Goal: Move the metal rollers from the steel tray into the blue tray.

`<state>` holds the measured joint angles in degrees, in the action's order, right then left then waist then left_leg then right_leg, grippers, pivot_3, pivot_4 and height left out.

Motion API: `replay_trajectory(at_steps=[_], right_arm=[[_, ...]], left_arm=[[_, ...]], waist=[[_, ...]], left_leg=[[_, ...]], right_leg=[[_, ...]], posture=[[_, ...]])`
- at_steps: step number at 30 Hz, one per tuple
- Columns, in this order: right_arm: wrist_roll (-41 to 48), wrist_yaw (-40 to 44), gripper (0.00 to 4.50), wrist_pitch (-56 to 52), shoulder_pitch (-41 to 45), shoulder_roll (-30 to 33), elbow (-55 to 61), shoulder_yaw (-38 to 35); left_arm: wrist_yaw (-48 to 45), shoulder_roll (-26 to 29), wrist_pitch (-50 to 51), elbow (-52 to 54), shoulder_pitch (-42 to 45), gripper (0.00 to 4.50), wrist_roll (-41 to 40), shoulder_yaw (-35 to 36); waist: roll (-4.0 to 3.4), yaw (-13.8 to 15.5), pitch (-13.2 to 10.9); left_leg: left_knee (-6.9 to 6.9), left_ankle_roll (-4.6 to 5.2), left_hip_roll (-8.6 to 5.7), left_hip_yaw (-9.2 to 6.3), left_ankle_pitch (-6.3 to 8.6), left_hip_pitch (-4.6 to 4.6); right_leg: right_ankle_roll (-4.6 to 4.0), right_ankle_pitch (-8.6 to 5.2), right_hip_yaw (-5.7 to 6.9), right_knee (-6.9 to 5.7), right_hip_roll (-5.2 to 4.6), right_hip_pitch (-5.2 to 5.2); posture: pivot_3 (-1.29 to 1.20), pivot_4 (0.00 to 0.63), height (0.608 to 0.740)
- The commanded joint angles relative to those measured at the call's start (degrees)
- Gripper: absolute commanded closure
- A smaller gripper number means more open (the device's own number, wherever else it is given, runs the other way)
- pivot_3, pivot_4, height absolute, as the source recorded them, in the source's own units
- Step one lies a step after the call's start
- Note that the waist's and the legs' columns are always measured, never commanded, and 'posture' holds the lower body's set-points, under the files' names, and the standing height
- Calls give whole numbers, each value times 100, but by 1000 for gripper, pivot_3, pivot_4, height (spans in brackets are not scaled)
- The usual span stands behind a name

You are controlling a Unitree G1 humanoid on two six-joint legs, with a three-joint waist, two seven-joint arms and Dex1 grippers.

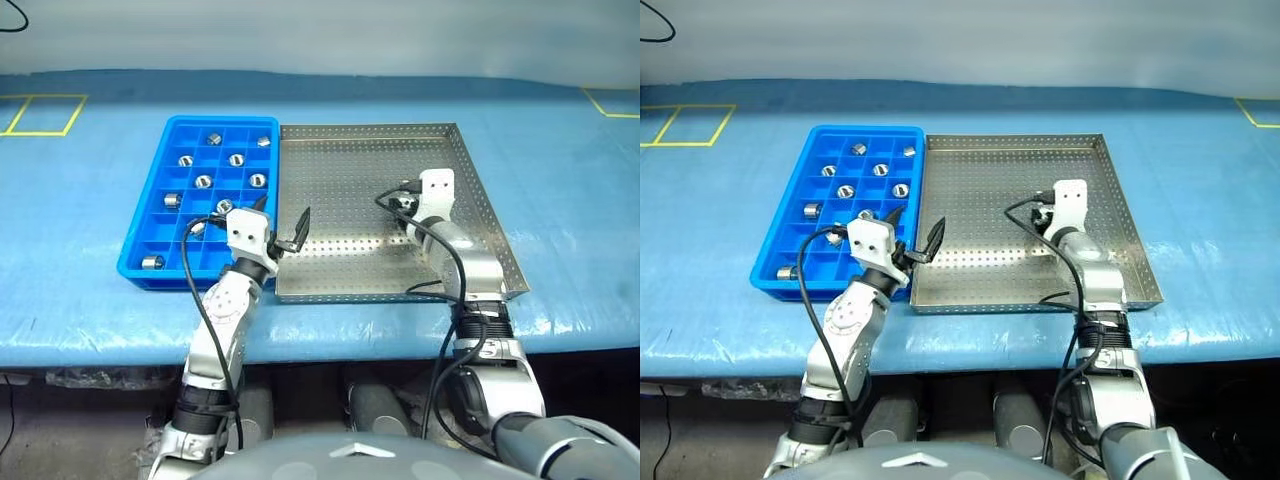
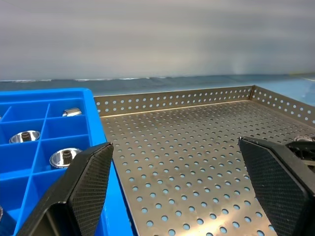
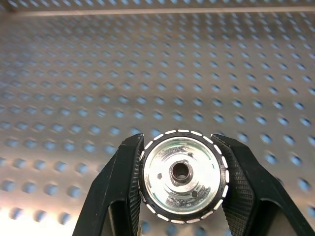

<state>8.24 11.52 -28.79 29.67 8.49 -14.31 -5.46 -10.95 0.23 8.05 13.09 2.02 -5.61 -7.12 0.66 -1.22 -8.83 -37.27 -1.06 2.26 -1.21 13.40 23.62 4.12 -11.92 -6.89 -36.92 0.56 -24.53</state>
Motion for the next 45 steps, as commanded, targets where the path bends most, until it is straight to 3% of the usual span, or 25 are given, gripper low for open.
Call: replay_trajectory(at_steps=[1, 7, 16, 22, 26, 45], right_arm=[[187, 588, 2719, 530, 422, -232, 407, 430], [554, 1832, 2719, 631, 860, -623, 102, 1015], [607, 3212, 2719, 497, 1045, -572, -321, 1711], [475, 3741, 2719, 318, 909, -294, -251, 2146], [131, 3599, 2719, 451, 805, -146, -288, 2372], [117, 3625, 2719, 178, 657, 488, -126, 2069]], left_arm=[[117, -32, -219, 656, -251, 0, -64, 75], [420, -78, -342, 1318, -1009, 0, 9, 144], [700, -175, -660, 1792, -1769, 0, 45, 120], [748, -164, -675, 1797, -1788, 0, 56, 94], [706, -139, -646, 1762, -1721, 0, 43, 68], [512, -46, -537, 1563, -1412, 0, -31, -7]], waist=[[0, 61, -1], [2, 519, -1], [10, 1390, -5], [10, 1891, -5], [10, 2202, -4], [8, 2689, 3]], left_leg=[[1, 0, 1, 0, 0, 0], [5, 0, 0, -11, 0, 1], [0, -3, -3, -14, -1, 10], [0, -8, 1, -12, -1, 16], [0, -21, 3, -8, 6, 28], [-19, -45, 20, -4, 15, 89]], right_leg=[[-1, 0, 0, 0, 0, -1], [-14, -2, 11, -1, 0, 0], [-29, -28, 24, 9, -6, -4], [-35, -36, 29, 7, -2, -15], [-38, -38, 33, 9, -3, -31], [-43, -37, 65, 3, 0, -90]], posture=[[287, 150, 740], [452, 150, 740], [578, 150, 740], [568, 150, 740], [540, 150, 740], [479, 150, 740]])
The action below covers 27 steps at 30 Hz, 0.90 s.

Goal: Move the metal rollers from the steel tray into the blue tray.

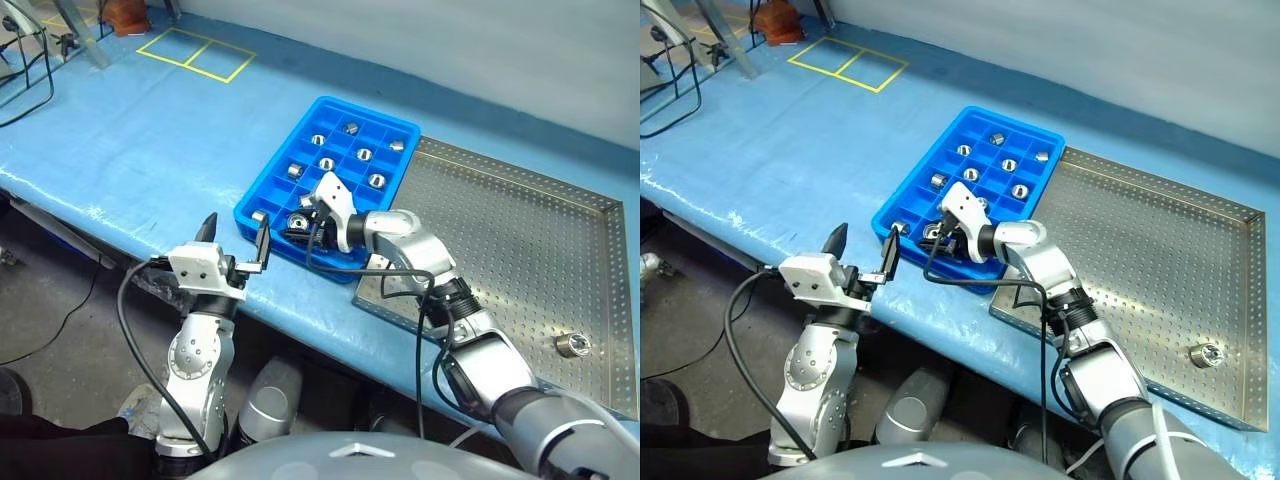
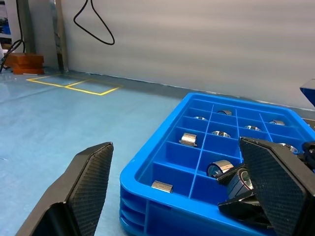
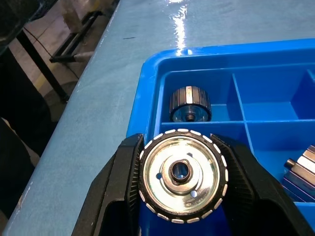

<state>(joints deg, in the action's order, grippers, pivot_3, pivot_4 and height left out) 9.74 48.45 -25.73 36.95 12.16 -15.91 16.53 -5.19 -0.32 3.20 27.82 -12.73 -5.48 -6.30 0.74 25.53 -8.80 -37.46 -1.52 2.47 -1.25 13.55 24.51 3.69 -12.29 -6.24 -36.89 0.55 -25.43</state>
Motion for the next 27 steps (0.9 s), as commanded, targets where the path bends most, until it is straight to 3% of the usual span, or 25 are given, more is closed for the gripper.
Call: replay_trajectory(at_steps=[1, 8, 15, 22, 27], right_arm=[[-22, -61, 2719, -156, -74, 154, 34, -149], [-79, -5, 2719, -431, -136, 365, 97, -90], [-5, -221, 526, -408, -319, 403, 361, -320], [496, -1132, 526, -392, -695, 291, 1091, -1488], [548, -1553, 526, -995, -1481, 776, 2179, -1916]], left_arm=[[-77, 11, -47, 74, 80, 0, -48, -99], [-154, 68, -8, 32, 158, 0, -57, -137], [-240, 191, 131, -76, 350, 0, 23, -184], [-605, 314, 267, -517, 947, 0, -47, -386], [-1081, 377, 228, -1124, 1585, 0, -81, -611]], waist=[[0, 30, 0], [-4, 46, 2], [-4, 28, 4], [-5, -147, 4], [-12, -579, 8]], left_leg=[[-3, 0, 0, 0, 0, 1], [-12, -1, 5, -5, 0, 13], [-22, -1, 5, -5, 1, 12], [-29, -1, 5, -5, 0, 21], [-35, 1, 5, -6, 1, 19]], right_leg=[[0, 0, 1, 0, 0, 0], [-4, 5, 12, -1, 1, -6], [-5, 5, 13, -1, -1, -2], [-1, 10, 14, 2, -1, -2], [-3, 11, 13, 3, -1, 6]], posture=[[471, 150, 740], [453, 150, 740], [398, 150, 740], [232, 150, 740], [111, 150, 740]])
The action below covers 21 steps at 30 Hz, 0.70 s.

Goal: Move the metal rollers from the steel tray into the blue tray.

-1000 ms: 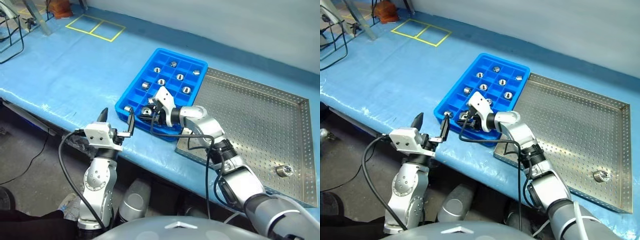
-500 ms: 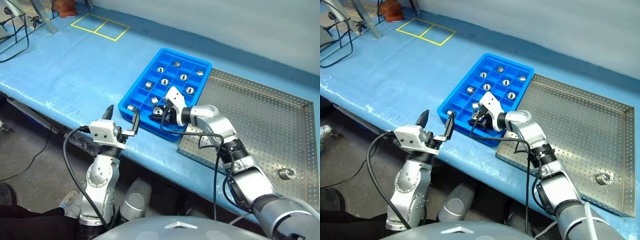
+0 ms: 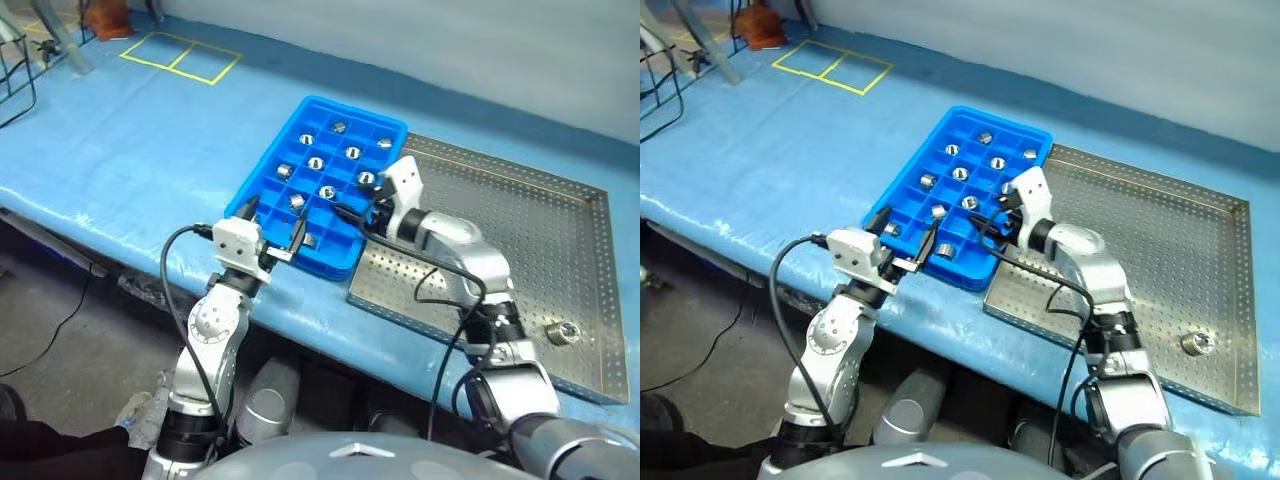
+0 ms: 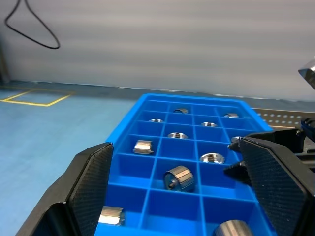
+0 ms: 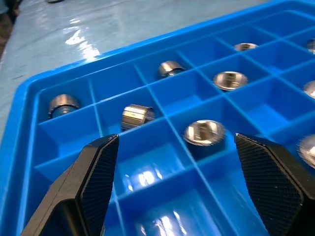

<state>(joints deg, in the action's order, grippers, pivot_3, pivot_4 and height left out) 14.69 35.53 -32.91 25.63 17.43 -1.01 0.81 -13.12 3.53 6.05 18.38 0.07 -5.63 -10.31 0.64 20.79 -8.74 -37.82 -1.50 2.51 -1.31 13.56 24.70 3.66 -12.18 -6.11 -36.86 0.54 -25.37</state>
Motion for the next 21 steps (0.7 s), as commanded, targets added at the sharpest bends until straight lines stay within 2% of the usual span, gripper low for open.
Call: replay_trajectory(at_steps=[1, 8, 12, 16, 21], right_arm=[[68, -357, 526, -367, -480, 326, 827, -446], [116, -1001, 526, -944, -1248, 722, 1646, -1225], [108, -1372, 526, -1288, -1460, 800, 1807, -1591], [121, -1585, 526, -1940, -1470, 854, 1642, -1654], [176, -1595, 526, -2274, -1284, 727, 1170, -1444]], left_arm=[[-349, -14, -75, -271, 399, 0, -75, -235], [-709, -89, -190, -854, 842, 0, -131, -381], [-841, -130, -233, -984, 932, 0, -167, -462], [-879, -155, -269, -1051, 969, 0, -158, -451], [-829, -140, -288, -1007, 889, 0, -154, -404]], waist=[[-2, -245, 1], [-6, -1544, 3], [-7, -2105, 1], [-8, -2437, 1], [-7, -2580, 1]], left_leg=[[-2, 2, -1, 0, 0, 3], [-6, 15, -1, -5, 5, -14], [-3, 28, -1, -2, 12, -69], [-2, 36, 0, 2, 11, -108], [-7, 62, -10, 23, -7, -114]], right_leg=[[-1, 1, -1, 0, -1, 2], [1, 34, -10, 0, 0, 28], [7, 26, -19, 3, 1, 78], [8, 0, -38, -9, 7, 106], [31, 17, -78, -13, 10, 109]], posture=[[86, 150, 740], [-27, 150, 740], [-61, 150, 740], [-66, 150, 740], [-46, 150, 740]])
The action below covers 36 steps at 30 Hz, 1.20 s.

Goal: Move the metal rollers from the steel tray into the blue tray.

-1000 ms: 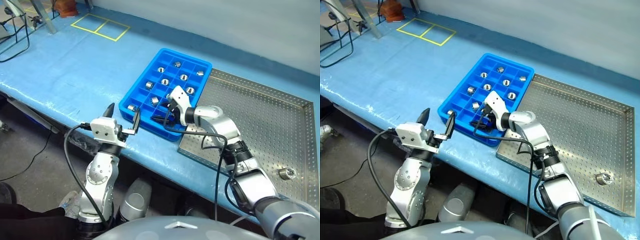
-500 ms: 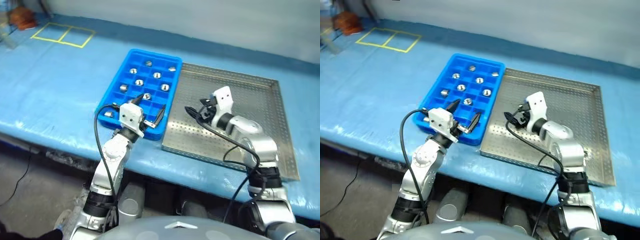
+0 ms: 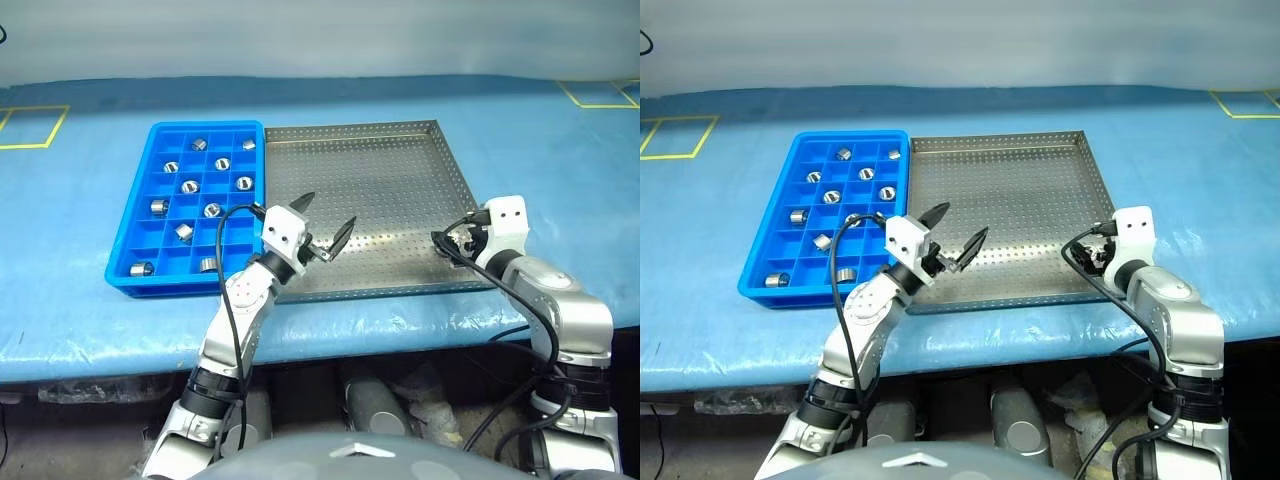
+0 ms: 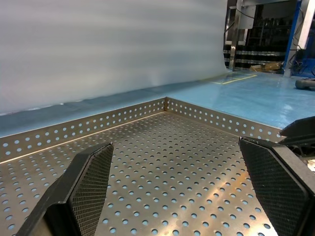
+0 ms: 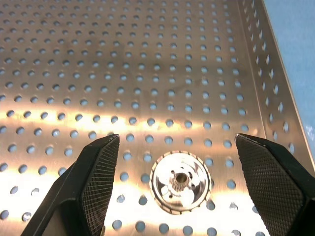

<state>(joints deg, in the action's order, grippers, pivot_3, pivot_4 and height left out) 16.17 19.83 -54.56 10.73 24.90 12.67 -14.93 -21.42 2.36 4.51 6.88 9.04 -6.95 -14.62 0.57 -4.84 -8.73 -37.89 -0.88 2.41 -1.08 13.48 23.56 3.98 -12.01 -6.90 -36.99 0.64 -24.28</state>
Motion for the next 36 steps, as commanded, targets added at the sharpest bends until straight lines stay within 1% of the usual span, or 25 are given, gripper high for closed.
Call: replay_trajectory(at_steps=[1, 2, 4, 7, 12, 13, 17, 19, 23, 25, 28, 30, 33, 36], right_arm=[[-91, -75, 526, -105, 230, 23, -327, 268], [-206, -79, 526, -64, 241, 85, -473, 443], [-274, -82, 526, 125, 340, 18, -880, 576], [-306, -50, 1079, 347, 452, -57, -1123, 708], [-359, 59, 2709, 824, 654, -85, -1076, 918], [-336, 105, 2771, 920, 694, -109, -1054, 942], [-84, 291, 2771, 1615, 1316, -616, -1060, 980], [-18, 462, 2771, 1763, 1512, -755, -1111, 1084], [175, 911, 2771, 1920, 2005, -1137, -1315, 1456], [90, 1113, 2771, 1940, 2174, -1203, -1558, 1720], [-156, 1160, 2771, 2054, 2351, -1226, -2055, 1999], [-155, 1222, 2771, 2173, 2425, -1290, -2244, 2051], [-121, 1405, 2771, 2275, 2500, -1409, -2344, 2168], [-146, 1468, 2771, 2369, 2556, -1513, -2470, 2217]], left_arm=[[18, -20, -131, 158, -33, 0, -19, 40], [37, -11, -129, 177, -62, 0, -18, 59], [73, 17, -117, 235, -136, 0, -13, 107], [125, 52, -107, 327, -230, 0, 18, 158], [216, 93, -79, 522, -371, 0, 57, 191], [231, 102, -73, 558, -399, 0, 67, 191], [456, 163, -27, 902, -694, 0, 141, 292], [530, 182, -7, 1020, -799, 0, 170, 322], [772, 207, 15, 1400, -1153, 0, 267, 424], [910, 207, 37, 1565, -1340, 0, 325, 464], [1085, 194, 55, 1770, -1599, 0, 378, 490], [1178, 177, 57, 1869, -1760, 0, 395, 513], [1280, 165, 54, 1875, -1917, 0, 462, 517], [1302, 168, 56, 1898, -1963, 0, 491, 458]], waist=[[1, -23, 0], [1, -25, 0], [2, -20, 1], [7, 21, 2], [7, 45, 1], [7, 55, 0], [1, 94, -7], [4, 165, -9], [8, 443, -9], [8, 591, -10], [10, 889, -10], [11, 1076, -11], [12, 1260, -12], [12, 1374, -12]], left_leg=[[-4, 5, -3, 3, -3, 0], [-5, 8, -6, 6, -5, 0], [-5, 12, -14, 6, -8, -1], [-4, 13, -15, 3, -8, -1], [-3, 13, -15, 1, -8, -1], [-3, 13, -15, 1, -8, -1], [1, 13, -13, 1, -8, -2], [3, 14, -13, -1, -9, 0], [12, 15, -14, -8, -9, 3], [25, 15, -15, -8, -9, 4], [33, 15, -16, -10, -9, 10], [34, 14, -18, -11, -9, 13], [34, 14, -20, -6, -9, 19], [34, 14, -19, -4, -9, 19]], right_leg=[[4, 2, -6, 0, -1, 2], [6, 4, -9, 0, -4, 2], [9, 5, -14, 1, -9, 4], [12, 7, -13, 7, -10, 9], [14, 8, -13, 9, -9, 11], [14, 8, -13, 8, -9, 11], [15, 9, -14, 4, -6, 5], [18, 11, -13, 1, -6, 0], [20, 12, -5, 6, -7, -1], [31, 19, -5, 8, -9, -5], [23, 16, 2, 9, -10, -15], [-3, 1, 5, 10, -13, -19], [-5, -1, 2, 14, -16, -24], [-4, -1, 3, 15, -15, -26]], posture=[[-38, 150, 740], [-38, 150, 740], [-21, 150, 740], [6, 150, 740], [59, 150, 740], [74, 150, 740], [172, 150, 740], [196, 150, 740], [302, 150, 740], [351, 150, 740], [405, 150, 740], [427, 150, 740], [438, 150, 740], [450, 150, 740]])
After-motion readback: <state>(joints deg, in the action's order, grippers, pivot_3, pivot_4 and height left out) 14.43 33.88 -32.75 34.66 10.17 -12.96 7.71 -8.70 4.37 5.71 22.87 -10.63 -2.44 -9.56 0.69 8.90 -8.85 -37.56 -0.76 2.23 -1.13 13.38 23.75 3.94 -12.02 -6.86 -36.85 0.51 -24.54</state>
